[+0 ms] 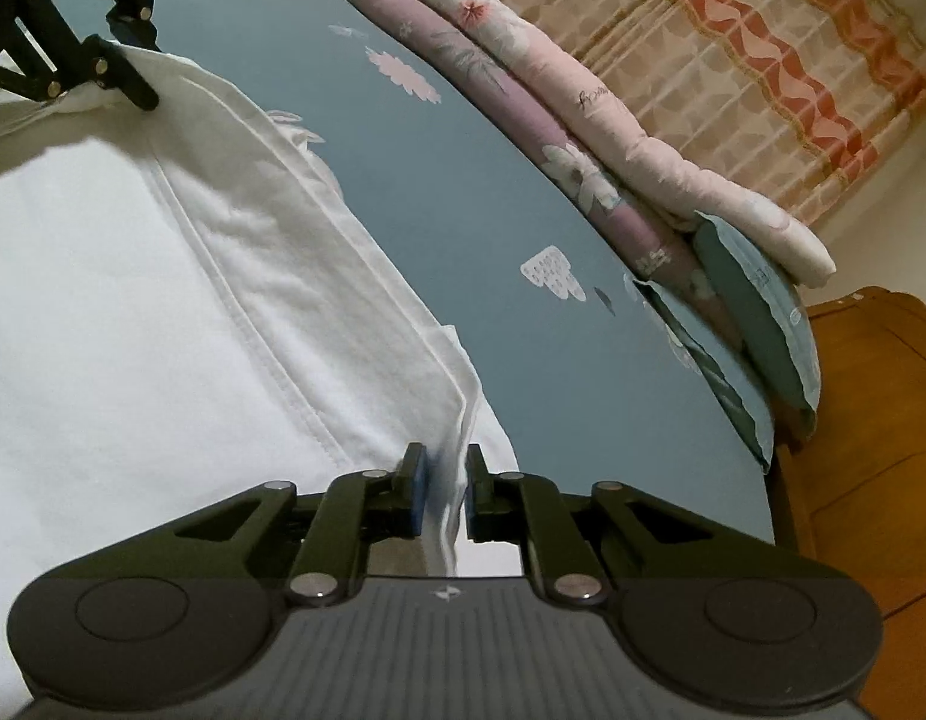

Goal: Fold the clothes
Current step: 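Lift and fold the pinched shirt half over with both grippers, then open both grippers and release the folded shirt onto the bed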

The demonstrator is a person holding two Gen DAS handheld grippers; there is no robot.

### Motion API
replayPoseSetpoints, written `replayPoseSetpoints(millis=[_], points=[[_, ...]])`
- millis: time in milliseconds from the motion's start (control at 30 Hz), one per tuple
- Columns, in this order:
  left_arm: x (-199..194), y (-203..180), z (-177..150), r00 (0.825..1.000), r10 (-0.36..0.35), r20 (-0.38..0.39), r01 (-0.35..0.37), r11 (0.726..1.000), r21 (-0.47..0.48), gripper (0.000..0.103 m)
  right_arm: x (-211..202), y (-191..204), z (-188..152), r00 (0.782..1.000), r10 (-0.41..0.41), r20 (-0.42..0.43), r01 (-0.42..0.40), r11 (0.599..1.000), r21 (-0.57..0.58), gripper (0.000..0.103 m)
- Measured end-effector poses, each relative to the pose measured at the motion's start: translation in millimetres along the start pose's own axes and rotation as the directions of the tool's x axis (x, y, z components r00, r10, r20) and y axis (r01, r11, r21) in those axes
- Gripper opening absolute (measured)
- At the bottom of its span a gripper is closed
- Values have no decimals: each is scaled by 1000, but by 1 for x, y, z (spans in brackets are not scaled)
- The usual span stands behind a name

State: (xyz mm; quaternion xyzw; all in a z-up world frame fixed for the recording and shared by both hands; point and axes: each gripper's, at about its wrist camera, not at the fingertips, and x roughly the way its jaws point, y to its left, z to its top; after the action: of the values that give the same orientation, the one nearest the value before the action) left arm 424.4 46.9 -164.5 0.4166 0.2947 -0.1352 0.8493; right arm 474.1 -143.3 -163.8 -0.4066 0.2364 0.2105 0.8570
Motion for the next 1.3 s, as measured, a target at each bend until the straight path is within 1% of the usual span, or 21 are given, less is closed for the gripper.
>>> replayPoseSetpoints(millis=[33, 100, 133, 167, 200, 233, 267, 300, 400, 433, 500, 533, 567, 633, 733, 800, 867, 1000, 1100, 1200, 1300], points=[[0, 1, 1, 1000, -4, 1, 4, 1000, -12, 14, 2, 0, 0, 1000, 0, -2, 0, 1000, 3, 15], [1, 4, 2, 1000, -11, 5, 12, 999, -39, 15, 5, -1, 0, 1000, -8, -5, 9, 1000, 8, 28], [-1, 7, 3, 1000, -16, 13, 17, 998, -64, 17, 5, -2, 0, 1000, -16, -5, 17, 1000, 14, 31], [-2, 12, 4, 999, -23, 22, 25, 996, -91, 22, 4, -4, 0, 1000, -22, -2, 22, 999, 24, 36], [-5, 18, 5, 999, -34, 35, 38, 991, -126, 30, 2, -7, 0, 1000, -21, 3, 21, 999, 41, 39], [-8, 25, 7, 998, -44, 49, 51, 986, -161, 34, -1, -11, 1, 1000, -16, 10, 15, 998, 60, 41], [-14, 32, 8, 996, -49, 70, 62, 978, -198, 40, -5, -15, 2, 1000, -10, 21, 8, 997, 79, 47], [-20, 40, 8, 995, -51, 88, 70, 970, -235, 45, -9, -20, 3, 999, -9, 31, 6, 995, 95, 54], [-38, 63, 9, 991, -39, 127, 78, 945, -318, 48, -26, -31, 6, 998, -19, 60, 12, 993, 118, 61], [-44, 71, 10, 990, -32, 136, 78, 937, -341, 50, -32, -35, 7, 997, -26, 69, 18, 992, 122, 61], [-51, 81, 8, 991, -13, 137, 62, 932, -358, 57, -45, -39, 6, 996, -35, 79, 24, 990, 137, 67], [-56, 82, 4, 990, -16, 137, 64, 933, -354, 59, -52, -42, 6, 996, -36, 83, 24, 989, 146, 67], [-60, 81, 0, 991, -20, 135, 66, 936, -347, 63, -59, -43, 4, 996, -33, 86, 20, 988, 155, 67], [-66, 71, -11, 995, -25, 99, 54, 951, -306, 64, -73, -42, -3, 996, -18, 84, 3, 985, 173, 69], [-74, 46, -32, 998, -36, 47, 45, 977, -207, 64, -93, -36, -17, 998, -1, 70, -13, 981, 195, 69], [-81, 27, -45, 998, -57, 30, 60, 990, -125, 65, -105, -29, -27, 999, 10, 54, -20, 979, 204, 69], [-86, 10, -55, 997, -76, 16, 77, 995, -58, 65, -115, -22, -37, 999, 18, 35, -25, 977, 212, 69], [-78, -12, -60, 997, -77, -2, 77, 997, 15, 66, -127, -9, -49, 999, 35, 8, -35, 970, 240, 71], [-62, -21, -60, 1000, -20, -19, 21, 998, 59, 66, -131, 1, -51, 999, 37, 0, -35, 958, 286, 72], [-50, -19, -59, 1000, 22, -16, -20, 998, 64, 68, -136, 9, -53, 999, 43, 5, -42, 937, 348, 72], [-45, 0, -56, 1000, 28, 7, -28, 999, -20, 68, -143, 17, -55, 998, 66, 18, -67, 920, 387, 72]])
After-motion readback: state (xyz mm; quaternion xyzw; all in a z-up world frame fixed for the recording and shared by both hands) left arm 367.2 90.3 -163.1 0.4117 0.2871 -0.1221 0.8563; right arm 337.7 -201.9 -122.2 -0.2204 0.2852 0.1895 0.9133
